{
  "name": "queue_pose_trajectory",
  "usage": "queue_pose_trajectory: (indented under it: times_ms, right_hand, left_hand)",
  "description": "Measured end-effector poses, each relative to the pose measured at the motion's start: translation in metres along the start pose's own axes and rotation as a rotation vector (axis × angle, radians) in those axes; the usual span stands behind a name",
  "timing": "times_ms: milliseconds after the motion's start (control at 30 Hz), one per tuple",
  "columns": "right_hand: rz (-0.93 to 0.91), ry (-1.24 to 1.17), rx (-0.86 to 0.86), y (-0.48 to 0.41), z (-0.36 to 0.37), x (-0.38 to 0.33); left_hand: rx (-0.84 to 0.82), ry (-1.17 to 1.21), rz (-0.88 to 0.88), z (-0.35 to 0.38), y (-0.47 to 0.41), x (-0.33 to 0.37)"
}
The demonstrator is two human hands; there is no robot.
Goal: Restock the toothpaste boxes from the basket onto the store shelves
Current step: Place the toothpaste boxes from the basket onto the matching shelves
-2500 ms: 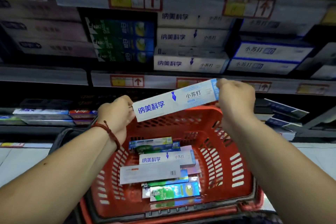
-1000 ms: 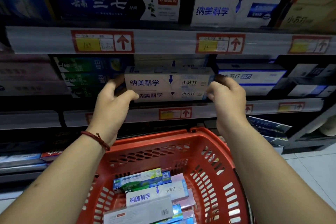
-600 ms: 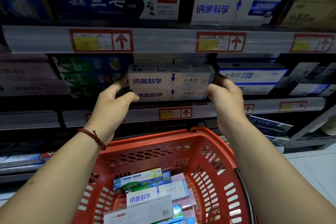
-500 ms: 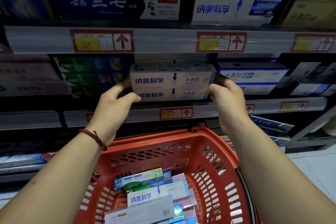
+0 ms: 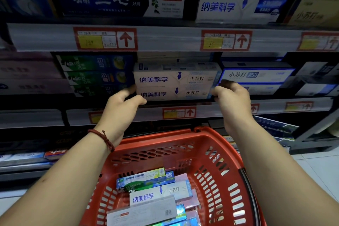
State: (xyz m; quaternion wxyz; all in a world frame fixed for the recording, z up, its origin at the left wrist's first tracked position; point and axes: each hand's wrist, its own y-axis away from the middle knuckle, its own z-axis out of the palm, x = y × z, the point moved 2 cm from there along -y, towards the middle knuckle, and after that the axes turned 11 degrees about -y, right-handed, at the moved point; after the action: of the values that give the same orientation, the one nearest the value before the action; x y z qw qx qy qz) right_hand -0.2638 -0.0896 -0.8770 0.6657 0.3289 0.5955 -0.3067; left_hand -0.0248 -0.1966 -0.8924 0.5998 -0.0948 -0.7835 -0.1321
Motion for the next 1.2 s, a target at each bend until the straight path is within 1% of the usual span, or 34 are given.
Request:
queue_pose_trajectory:
  times_ms: [200,367,533,600,733,833,933,1000,1100,1200]
  right_hand:
    - [0.08,-0.013,-0.064,0.002,0.006,0.01]
    - [0.072,-0.039,-0.078,0.001,0.007,0.012]
    - [0.054,0.022,-0.126,0.002,0.004,0.013]
    - [0.006,0.104,-0.137,0.004,0.004,0.011]
    - [-0.159,0.368,-0.207,0.018,0.012,0.006]
    - [-0.275,0.563,-0.345,0.035,0.022,0.011]
    - [-0.364,0.71,-0.505,0.053,0.03,0.02]
    - [-0.371,0.755,-0.593,0.064,0.034,0.028]
    - [-0.327,0.803,-0.692,0.076,0.041,0.045]
    - [-0.282,0.863,-0.778,0.086,0.047,0.062]
  left_hand:
    - [-0.001,0.044,-0.033,0.002,0.0,-0.003]
    - [-0.003,0.062,-0.034,0.007,0.003,0.0]
    - [0.017,0.045,-0.021,0.007,0.007,0.003]
    - [0.026,-0.045,0.017,0.005,0.009,0.002]
    - [0.029,-0.366,0.115,0.002,0.02,0.002]
    - [-0.003,-0.609,0.234,0.001,0.034,-0.003]
    - [-0.053,-0.754,0.271,-0.001,0.045,-0.014]
    - [-0.077,-0.819,0.27,-0.003,0.052,-0.022]
    - [-0.129,-0.868,0.276,-0.008,0.057,-0.036]
    - [-0.253,-0.884,0.182,-0.012,0.06,-0.053]
